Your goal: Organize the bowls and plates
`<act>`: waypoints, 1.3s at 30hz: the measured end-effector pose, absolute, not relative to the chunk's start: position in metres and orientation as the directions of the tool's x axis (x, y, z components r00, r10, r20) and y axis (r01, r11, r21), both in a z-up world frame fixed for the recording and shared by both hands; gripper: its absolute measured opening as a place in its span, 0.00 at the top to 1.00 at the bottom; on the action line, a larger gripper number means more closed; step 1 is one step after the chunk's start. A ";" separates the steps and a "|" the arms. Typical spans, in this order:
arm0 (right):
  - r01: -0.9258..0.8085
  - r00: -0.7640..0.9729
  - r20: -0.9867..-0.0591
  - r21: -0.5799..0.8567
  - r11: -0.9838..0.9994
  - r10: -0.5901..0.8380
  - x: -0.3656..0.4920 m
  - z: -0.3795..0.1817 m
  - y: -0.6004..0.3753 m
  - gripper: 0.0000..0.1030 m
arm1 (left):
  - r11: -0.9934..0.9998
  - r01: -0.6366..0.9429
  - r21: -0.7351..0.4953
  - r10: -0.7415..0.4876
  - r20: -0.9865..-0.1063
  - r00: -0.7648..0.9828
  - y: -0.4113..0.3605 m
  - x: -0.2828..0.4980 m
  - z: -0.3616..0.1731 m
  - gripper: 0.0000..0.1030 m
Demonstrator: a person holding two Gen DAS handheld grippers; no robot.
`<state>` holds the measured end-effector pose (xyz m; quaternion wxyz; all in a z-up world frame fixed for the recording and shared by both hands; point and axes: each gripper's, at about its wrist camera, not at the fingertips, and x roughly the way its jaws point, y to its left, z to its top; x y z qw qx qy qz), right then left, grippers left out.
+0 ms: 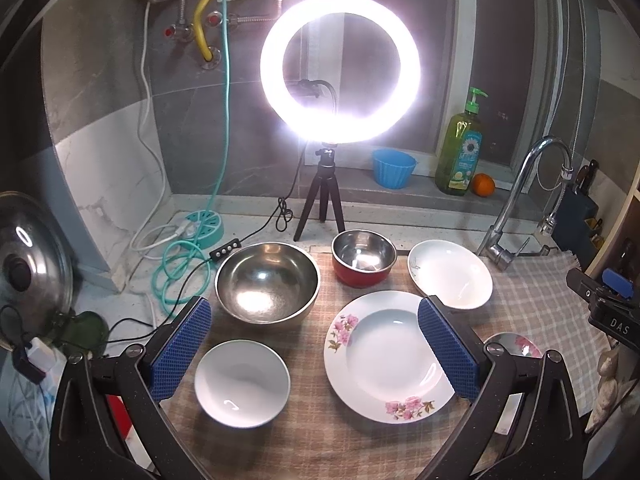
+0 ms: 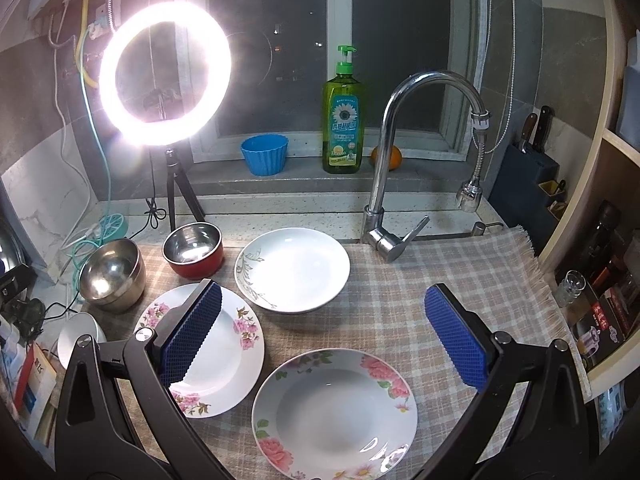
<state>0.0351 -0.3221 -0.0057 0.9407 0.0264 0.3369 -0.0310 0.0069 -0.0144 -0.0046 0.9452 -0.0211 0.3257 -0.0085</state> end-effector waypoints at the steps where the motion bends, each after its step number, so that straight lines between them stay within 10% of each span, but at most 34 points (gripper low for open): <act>1: 0.076 0.772 -0.635 0.026 0.997 -0.042 0.035 -0.006 -0.322 0.00 | 0.999 0.002 -0.047 -0.031 -0.617 0.787 -0.014 0.007 -0.005 0.01; 39: 0.073 0.767 -0.641 0.034 0.997 -0.034 0.036 -0.004 -0.322 0.00 | 0.999 0.016 -0.050 -0.044 -0.627 0.778 -0.015 0.009 -0.003 0.01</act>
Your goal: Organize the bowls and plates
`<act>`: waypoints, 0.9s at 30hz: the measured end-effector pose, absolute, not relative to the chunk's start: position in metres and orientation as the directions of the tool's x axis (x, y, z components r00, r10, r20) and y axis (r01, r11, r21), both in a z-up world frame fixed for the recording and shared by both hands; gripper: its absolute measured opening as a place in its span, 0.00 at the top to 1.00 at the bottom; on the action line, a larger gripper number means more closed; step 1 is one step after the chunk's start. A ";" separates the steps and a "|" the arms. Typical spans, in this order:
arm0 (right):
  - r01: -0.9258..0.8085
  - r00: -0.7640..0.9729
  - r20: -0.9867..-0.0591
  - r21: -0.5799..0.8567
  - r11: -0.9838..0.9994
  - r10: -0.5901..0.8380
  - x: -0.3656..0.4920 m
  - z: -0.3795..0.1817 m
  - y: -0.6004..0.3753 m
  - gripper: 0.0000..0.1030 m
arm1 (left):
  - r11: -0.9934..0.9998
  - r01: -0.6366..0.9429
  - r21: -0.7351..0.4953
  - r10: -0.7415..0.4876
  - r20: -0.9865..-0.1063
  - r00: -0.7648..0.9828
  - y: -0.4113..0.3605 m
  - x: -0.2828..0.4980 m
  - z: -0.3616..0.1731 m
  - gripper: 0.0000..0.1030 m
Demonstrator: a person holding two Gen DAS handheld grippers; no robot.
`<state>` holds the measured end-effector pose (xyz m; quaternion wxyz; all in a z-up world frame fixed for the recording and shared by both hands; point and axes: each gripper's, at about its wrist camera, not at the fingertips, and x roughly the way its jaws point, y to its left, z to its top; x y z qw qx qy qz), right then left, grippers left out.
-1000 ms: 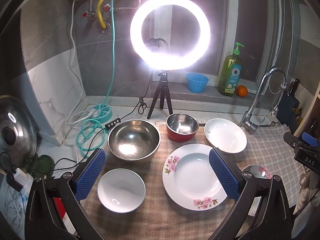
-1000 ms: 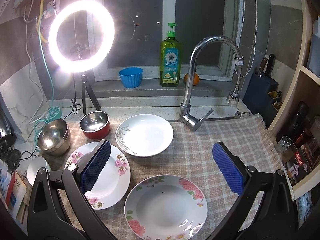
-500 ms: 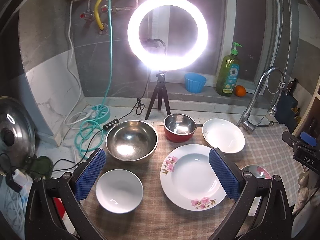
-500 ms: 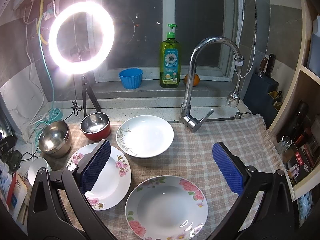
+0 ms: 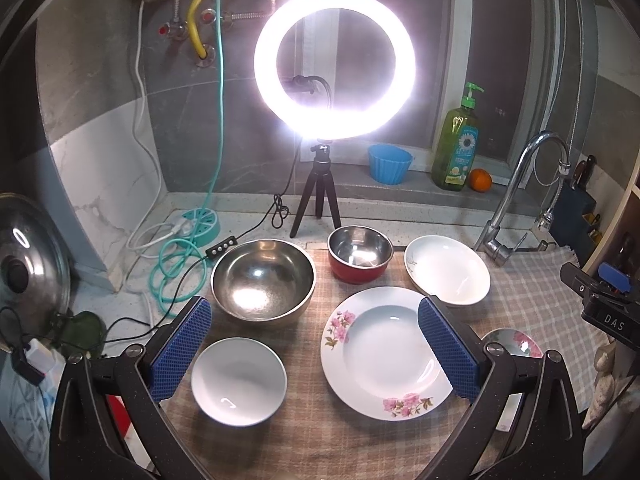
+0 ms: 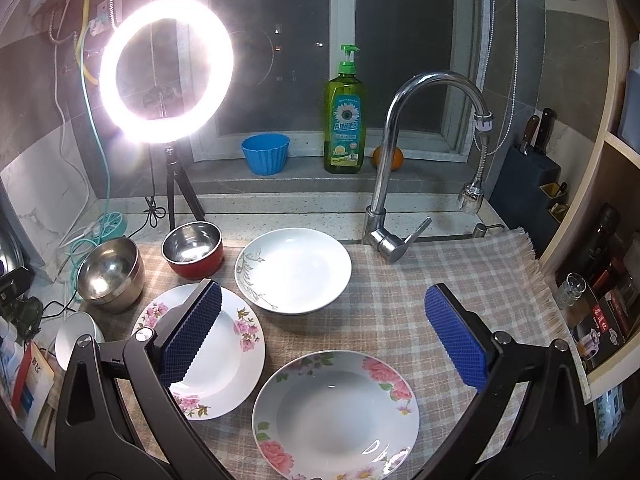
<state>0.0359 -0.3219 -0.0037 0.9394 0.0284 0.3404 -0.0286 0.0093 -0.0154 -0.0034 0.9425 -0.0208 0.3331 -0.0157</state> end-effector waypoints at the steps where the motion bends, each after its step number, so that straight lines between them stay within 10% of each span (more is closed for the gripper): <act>1: 0.073 0.766 -0.642 0.035 0.997 -0.034 0.036 -0.004 -0.322 0.00 | 0.999 0.016 -0.051 -0.045 -0.628 0.777 -0.015 0.009 -0.003 0.01; 27: -0.130 0.679 -0.711 0.134 0.982 0.186 0.070 -0.039 -0.313 0.00 | 0.990 0.005 -0.144 -0.109 -0.731 0.674 -0.009 0.012 -0.045 0.02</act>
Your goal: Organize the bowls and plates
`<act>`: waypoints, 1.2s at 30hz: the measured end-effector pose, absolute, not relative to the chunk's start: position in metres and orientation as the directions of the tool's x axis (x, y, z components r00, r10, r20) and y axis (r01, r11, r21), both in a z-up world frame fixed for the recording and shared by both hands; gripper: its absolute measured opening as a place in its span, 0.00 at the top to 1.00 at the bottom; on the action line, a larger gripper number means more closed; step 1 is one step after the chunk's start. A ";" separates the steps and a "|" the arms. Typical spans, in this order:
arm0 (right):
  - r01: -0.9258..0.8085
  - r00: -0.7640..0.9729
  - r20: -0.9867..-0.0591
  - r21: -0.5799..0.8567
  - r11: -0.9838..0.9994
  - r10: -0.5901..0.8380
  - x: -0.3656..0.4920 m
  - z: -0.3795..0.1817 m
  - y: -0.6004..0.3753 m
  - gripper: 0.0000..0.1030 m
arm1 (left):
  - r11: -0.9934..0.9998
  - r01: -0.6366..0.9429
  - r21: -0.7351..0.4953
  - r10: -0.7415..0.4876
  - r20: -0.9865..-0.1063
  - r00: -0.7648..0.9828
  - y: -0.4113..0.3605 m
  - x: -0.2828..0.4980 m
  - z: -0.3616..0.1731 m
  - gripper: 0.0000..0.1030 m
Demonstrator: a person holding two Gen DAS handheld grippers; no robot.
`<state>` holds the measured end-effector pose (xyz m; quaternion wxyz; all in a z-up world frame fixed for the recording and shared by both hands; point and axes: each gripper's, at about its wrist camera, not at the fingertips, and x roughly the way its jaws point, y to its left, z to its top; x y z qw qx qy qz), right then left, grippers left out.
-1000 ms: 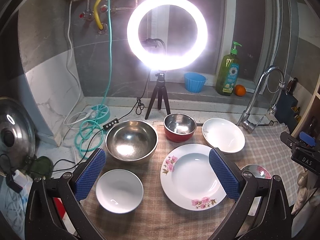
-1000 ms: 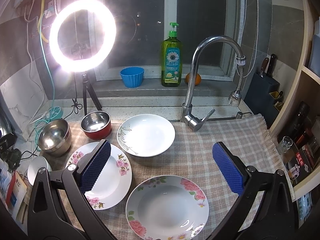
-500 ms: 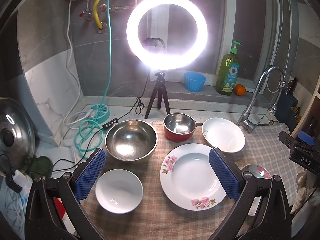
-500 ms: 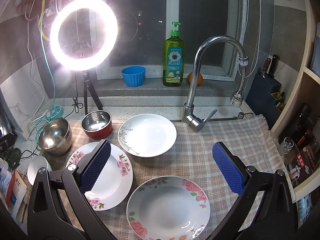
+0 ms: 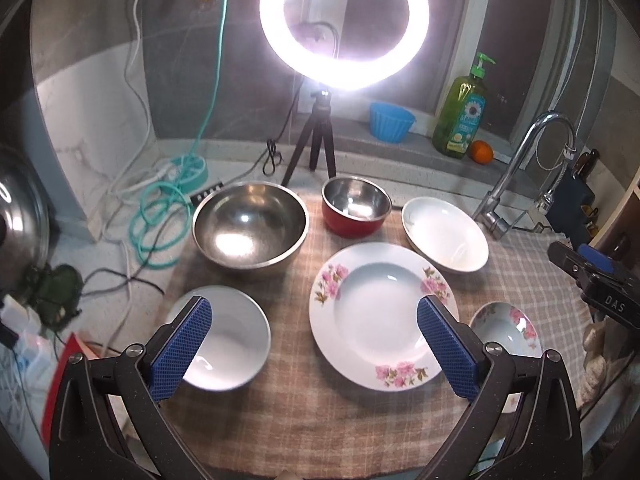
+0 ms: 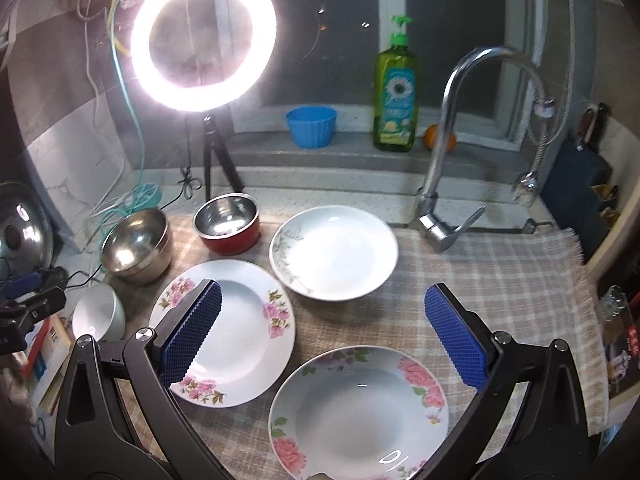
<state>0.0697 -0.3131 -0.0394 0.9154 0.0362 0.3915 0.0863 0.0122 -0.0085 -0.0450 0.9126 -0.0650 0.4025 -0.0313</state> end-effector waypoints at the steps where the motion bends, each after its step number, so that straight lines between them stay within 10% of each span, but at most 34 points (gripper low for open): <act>1: -0.141 0.657 -0.723 0.160 0.977 0.214 0.073 -0.045 -0.314 0.00 | 0.989 0.006 -0.151 -0.116 -0.736 0.667 -0.009 0.011 -0.048 0.03; 10: -0.167 0.434 -0.802 0.375 0.912 0.410 0.107 -0.103 -0.314 0.50 | 0.965 0.016 -0.261 -0.224 -0.794 0.565 -0.009 0.009 -0.080 0.45; 22: -0.154 0.283 -0.836 0.445 0.882 0.471 0.144 -0.150 -0.308 0.61 | 0.909 -0.048 -0.414 -0.354 -0.828 0.436 -0.010 0.012 -0.129 0.74; 36: -0.118 0.231 -0.844 0.470 0.875 0.484 0.165 -0.174 -0.300 0.62 | 0.893 -0.101 -0.438 -0.368 -0.842 0.394 -0.005 0.028 -0.158 0.74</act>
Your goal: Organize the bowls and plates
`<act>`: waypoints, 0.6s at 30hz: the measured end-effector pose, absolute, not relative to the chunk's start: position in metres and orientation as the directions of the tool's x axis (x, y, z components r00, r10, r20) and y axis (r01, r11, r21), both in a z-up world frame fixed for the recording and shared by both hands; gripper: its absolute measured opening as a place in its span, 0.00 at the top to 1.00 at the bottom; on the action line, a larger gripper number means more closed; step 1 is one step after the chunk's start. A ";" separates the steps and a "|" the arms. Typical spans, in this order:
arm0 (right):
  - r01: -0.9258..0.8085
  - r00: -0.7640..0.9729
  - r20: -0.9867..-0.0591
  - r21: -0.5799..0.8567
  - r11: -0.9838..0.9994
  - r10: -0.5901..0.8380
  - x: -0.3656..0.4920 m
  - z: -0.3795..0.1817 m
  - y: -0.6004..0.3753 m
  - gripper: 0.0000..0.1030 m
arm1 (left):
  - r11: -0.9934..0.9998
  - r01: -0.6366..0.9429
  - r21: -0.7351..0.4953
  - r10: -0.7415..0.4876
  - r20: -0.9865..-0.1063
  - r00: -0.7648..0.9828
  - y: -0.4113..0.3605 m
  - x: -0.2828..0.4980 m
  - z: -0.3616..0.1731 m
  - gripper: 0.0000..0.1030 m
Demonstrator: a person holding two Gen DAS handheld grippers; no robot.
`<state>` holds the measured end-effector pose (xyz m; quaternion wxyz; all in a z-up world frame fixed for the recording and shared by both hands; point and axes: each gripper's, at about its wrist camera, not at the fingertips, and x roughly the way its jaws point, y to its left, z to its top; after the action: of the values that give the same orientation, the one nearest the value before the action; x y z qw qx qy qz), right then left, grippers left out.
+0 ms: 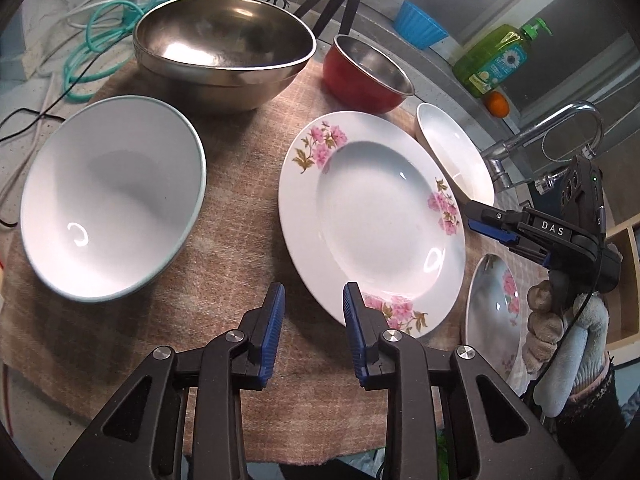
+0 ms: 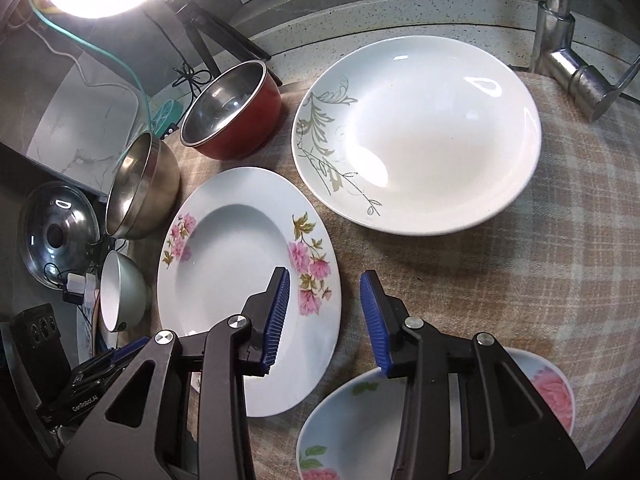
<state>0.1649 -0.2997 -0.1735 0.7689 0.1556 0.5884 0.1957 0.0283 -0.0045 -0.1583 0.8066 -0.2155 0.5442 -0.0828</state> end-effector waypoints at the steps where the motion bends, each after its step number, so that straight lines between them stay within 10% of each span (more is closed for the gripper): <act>1: -0.118 0.228 -0.846 0.467 0.876 0.482 0.167 -0.175 -0.299 0.62 | 0.892 -0.104 -0.439 -0.369 -0.842 0.393 -0.004 0.029 -0.159 0.74; 18: -0.102 0.184 -0.852 0.479 0.872 0.490 0.182 -0.187 -0.291 0.75 | 0.875 -0.134 -0.466 -0.393 -0.843 0.366 0.000 0.046 -0.171 0.74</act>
<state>0.1818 -0.2907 -0.1872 0.7528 0.1596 0.6076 0.1966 0.0459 0.0004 -0.1708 0.7918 -0.2366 0.5571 -0.0820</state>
